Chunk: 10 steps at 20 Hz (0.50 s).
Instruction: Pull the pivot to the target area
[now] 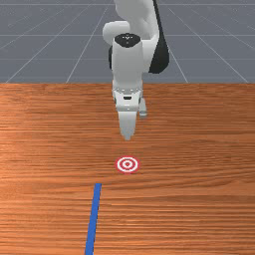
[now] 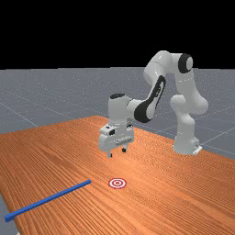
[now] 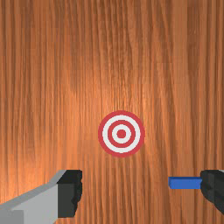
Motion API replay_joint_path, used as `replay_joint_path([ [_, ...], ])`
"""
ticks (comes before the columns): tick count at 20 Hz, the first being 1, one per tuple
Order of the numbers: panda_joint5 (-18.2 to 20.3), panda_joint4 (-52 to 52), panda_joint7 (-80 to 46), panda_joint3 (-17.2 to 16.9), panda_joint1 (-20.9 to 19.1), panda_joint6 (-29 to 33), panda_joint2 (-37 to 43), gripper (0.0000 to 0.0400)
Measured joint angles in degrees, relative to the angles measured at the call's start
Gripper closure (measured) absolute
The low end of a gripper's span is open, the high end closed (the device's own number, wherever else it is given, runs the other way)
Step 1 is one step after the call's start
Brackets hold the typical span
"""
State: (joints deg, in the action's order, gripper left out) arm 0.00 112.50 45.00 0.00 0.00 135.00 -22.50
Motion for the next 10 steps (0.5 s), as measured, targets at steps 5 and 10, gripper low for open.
replay_joint_path([
  [5, 0.0, -26.8, 0.0, 0.0, 0.0, -32.8, 4.4, 0.0367],
  [10, -0.5, -30.5, 6.3, 0.7, -0.5, -34.8, 2.1, 0.0030],
])
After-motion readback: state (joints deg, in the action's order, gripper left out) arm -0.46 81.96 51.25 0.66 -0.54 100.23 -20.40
